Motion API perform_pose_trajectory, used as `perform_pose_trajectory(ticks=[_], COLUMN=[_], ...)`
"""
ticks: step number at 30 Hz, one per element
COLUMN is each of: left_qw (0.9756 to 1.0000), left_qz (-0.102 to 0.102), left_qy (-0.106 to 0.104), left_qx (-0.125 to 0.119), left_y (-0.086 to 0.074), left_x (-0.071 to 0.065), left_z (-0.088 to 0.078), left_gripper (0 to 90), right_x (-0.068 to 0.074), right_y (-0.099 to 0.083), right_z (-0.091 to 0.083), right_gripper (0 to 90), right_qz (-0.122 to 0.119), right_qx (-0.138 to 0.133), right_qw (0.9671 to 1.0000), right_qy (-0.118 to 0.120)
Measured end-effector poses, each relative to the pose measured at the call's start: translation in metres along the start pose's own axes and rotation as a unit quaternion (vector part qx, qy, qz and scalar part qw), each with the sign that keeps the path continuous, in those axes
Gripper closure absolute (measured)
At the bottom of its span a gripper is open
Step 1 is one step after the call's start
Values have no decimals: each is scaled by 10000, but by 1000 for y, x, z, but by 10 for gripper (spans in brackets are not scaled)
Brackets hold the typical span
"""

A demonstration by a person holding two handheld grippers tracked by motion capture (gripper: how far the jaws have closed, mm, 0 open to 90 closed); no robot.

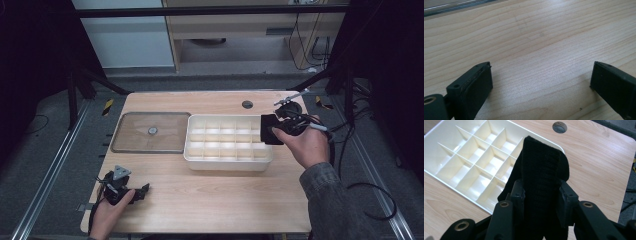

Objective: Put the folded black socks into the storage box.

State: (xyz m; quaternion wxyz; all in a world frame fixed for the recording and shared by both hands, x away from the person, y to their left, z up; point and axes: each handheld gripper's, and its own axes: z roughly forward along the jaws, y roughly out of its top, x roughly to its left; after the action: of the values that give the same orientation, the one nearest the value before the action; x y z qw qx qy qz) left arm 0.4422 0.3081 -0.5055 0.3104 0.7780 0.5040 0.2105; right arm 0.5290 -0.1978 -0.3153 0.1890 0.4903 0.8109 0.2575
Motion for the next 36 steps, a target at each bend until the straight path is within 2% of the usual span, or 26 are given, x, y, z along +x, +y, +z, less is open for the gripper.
perform_pose_trajectory(ticks=[8, 12, 15, 26, 30, 35, 36], left_qw=[10000, 10000, 10000, 10000, 10000, 10000, 10000], left_qz=[19, 15, 15, 33, 33, 41, 44], left_qy=[-22, -29, -30, -21, -19, -23, -25], left_qx=[-35, -21, -18, 2, 0, 12, 14], left_y=[-2, -1, -1, -1, -1, -1, -1], left_x=[0, 0, -1, -1, -1, -1, -1], left_z=[-1, 0, 0, -1, -1, -1, -1], left_gripper=[28, 22, 18, 15, 15, 13, 13], right_x=[3, 8, 9, 13, 14, 24, 25], right_y=[1, 1, -4, -22, -22, -20, -20], right_z=[10, 14, 18, 38, 44, 58, 61], right_gripper=[638, 638, 638, 638, 638, 638, 638], right_qz=[-2, -102, -19, -19, -7, -53, -88], right_qx=[126, 165, 127, 387, 432, 597, 643], right_qw=[9999, 9997, 9999, 9992, 9991, 9982, 9979], right_qy=[-77, -134, 24, 37, 48, 24, -47])
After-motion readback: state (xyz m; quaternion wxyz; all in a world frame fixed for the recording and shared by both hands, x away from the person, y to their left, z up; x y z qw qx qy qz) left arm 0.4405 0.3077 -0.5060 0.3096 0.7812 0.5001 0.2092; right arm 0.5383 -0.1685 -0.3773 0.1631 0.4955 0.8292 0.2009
